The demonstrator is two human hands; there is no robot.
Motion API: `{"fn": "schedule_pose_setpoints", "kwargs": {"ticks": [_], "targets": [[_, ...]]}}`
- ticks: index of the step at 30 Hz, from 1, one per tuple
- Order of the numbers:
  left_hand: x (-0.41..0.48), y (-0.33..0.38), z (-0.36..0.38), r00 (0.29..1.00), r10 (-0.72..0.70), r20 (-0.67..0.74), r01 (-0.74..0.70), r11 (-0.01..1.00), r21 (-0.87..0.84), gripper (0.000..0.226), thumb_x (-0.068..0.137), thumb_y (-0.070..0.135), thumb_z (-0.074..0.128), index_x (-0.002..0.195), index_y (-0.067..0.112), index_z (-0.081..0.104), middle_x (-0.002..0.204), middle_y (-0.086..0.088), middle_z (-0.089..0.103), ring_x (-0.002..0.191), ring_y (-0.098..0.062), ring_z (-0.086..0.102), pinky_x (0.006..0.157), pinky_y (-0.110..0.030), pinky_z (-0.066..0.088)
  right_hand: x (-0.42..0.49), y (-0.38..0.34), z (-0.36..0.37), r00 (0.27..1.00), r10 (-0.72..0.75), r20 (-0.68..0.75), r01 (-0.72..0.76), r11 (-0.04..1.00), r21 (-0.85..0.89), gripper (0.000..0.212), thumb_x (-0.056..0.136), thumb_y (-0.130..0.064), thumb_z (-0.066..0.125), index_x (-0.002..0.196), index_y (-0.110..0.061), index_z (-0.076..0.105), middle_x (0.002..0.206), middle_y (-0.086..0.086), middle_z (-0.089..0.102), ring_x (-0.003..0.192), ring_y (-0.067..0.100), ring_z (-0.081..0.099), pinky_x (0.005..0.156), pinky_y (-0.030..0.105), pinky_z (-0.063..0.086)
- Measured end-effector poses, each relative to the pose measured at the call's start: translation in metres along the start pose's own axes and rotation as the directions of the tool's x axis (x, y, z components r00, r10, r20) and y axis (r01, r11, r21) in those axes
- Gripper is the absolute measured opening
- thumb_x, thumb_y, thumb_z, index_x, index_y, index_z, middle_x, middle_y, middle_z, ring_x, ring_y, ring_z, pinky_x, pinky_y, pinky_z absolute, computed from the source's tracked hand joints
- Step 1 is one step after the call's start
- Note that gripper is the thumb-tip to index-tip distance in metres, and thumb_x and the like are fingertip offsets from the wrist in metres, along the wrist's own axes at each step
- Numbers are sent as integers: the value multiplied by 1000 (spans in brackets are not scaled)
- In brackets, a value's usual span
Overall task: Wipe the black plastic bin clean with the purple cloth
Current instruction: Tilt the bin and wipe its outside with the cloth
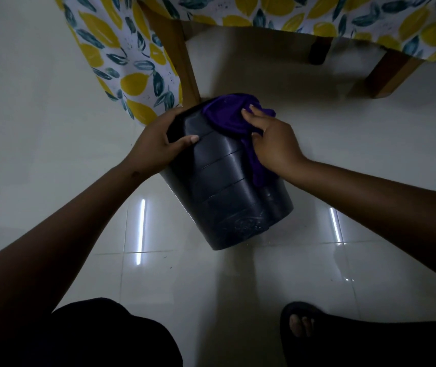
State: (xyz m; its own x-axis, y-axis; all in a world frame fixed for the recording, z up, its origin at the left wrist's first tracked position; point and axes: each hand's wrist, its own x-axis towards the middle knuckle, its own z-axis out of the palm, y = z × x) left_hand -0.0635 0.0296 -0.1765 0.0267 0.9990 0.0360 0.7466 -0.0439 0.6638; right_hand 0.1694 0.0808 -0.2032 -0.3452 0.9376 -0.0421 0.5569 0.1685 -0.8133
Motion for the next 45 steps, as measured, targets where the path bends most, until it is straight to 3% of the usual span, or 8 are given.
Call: {"fn": "schedule_pose_setpoints", "kwargs": {"ticks": [7, 13, 19, 26, 31, 34, 41, 45], "targets": [[1, 2, 3, 997, -60, -38, 58, 997, -49, 49, 88, 28, 71, 131, 16, 53, 121, 12, 55, 105, 7, 49, 80, 6, 32, -2, 17, -11, 973, 229, 22, -230, 966, 114, 45, 91, -4, 47, 132, -22, 50, 145, 0, 43, 132, 17, 41, 111, 19, 25], [-1, -9, -3, 986, -167, -1, 165, 979, -121, 38, 84, 28, 75, 115, 18, 58, 106, 6, 63, 90, 1, 57, 75, -7, 43, -44, -12, 16, 997, -83, -4, 82, 996, -44, 51, 89, 8, 45, 134, -18, 48, 148, 1, 37, 120, -1, 33, 92, -11, 11], [-2, -4, -7, 979, -196, 47, 202, 960, -194, 48, 75, 26, 83, 114, 16, 56, 103, 9, 63, 89, 8, 57, 73, -5, 47, -4, -12, 8, 997, -76, 16, 77, 992, -101, 52, 90, 3, 45, 135, -23, 47, 150, -1, 34, 139, 14, 29, 103, 0, 9], [-12, -11, -8, 971, -240, 9, 236, 946, -220, 52, 73, 26, 84, 116, 17, 57, 107, 10, 64, 93, 9, 59, 75, -7, 47, -10, 13, -1, 968, 248, 35, -250, 967, 58, 46, 91, -5, 45, 133, -24, 50, 142, 0, 47, 130, 17, 44, 108, 18, 28], [-11, -11, -12, 967, -244, 74, 255, 937, -238, 53, 75, 25, 83, 118, 16, 54, 111, 8, 63, 98, 3, 59, 82, -18, 49, -46, -8, 18, 998, -53, 20, 54, 997, -55, 50, 91, 3, 45, 136, -20, 45, 150, 2, 34, 137, 13, 31, 107, 5, 12], [-8, -3, -12, 975, -206, 85, 218, 959, -182, 48, 77, 25, 81, 115, 18, 51, 104, 10, 59, 92, 4, 54, 75, -16, 45, -25, -15, 18, 984, -167, 56, 172, 981, -94, 50, 91, 4, 45, 135, -19, 46, 151, 3, 32, 139, 17, 29, 116, 22, 15], [-14, -8, -12, 970, -233, 66, 242, 940, -239, 55, 74, 29, 83, 119, 13, 55, 117, 2, 65, 107, -12, 61, 93, -35, 52, 1, -1, 0, 995, 79, 56, -76, 996, -44, 47, 91, -1, 43, 134, -21, 48, 149, 7, 36, 137, 17, 34, 104, 8, 13], [-17, -8, -10, 972, -230, 57, 237, 944, -228, 57, 74, 29, 83, 121, 13, 55, 119, 3, 64, 110, -11, 60, 97, -37, 51, -17, -7, 15, 996, -71, 48, 77, 988, -136, 49, 91, 2, 41, 136, -19, 45, 151, 10, 31, 140, 21, 29, 115, 21, 14]]}}
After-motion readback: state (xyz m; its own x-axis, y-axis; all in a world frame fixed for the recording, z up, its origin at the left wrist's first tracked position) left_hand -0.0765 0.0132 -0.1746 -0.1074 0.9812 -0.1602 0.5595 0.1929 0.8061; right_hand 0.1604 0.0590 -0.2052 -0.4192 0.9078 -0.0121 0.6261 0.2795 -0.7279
